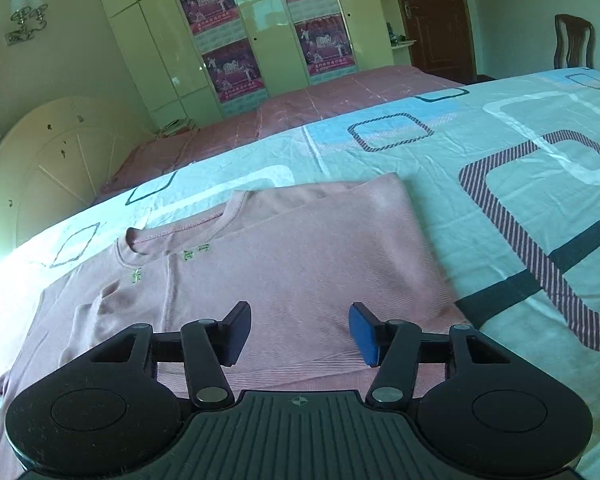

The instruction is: Fold small clothes

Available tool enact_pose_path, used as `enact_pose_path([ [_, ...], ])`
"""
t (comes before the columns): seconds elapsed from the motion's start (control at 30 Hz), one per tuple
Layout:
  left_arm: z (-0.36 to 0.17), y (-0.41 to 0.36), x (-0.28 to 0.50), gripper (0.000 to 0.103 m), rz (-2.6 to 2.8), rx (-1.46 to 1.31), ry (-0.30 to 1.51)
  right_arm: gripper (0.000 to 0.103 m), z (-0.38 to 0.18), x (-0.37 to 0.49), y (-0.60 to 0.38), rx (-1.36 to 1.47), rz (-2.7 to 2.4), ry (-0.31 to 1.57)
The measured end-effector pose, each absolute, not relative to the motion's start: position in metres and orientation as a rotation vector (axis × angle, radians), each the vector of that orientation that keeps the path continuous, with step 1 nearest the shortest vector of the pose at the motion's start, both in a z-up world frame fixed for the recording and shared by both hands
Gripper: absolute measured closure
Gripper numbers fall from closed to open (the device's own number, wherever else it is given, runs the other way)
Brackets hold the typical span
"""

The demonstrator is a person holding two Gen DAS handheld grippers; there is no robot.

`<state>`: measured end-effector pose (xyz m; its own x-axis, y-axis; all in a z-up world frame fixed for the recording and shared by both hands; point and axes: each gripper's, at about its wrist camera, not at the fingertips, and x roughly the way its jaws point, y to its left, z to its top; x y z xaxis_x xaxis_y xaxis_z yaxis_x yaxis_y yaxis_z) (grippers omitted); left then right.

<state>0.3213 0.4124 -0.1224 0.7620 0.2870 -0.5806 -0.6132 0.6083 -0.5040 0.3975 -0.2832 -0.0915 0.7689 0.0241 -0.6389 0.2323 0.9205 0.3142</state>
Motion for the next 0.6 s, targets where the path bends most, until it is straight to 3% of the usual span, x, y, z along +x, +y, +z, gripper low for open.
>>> enact_pose_path([
  [0.3,-0.133,0.478,0.343,0.069,0.557,-0.919,0.379,0.048,-0.087,0.402,-0.264,0.381,-0.15,0.708],
  [0.33,-0.133,0.48,0.346,0.074,0.563,-0.922,0.375,0.048,-0.086,0.402,-0.265,0.378,-0.158,0.706],
  [0.37,-0.133,0.479,0.349,0.094,0.577,-0.905,0.381,0.048,-0.085,0.402,-0.268,0.379,-0.166,0.704],
  [0.4,-0.128,0.476,0.355,0.098,0.624,-0.849,0.391,0.048,-0.085,0.402,-0.27,0.383,-0.172,0.704],
  [0.6,-0.075,0.373,0.391,0.098,0.426,-0.47,0.368,0.048,-0.081,0.398,-0.286,0.38,-0.202,0.692],
])
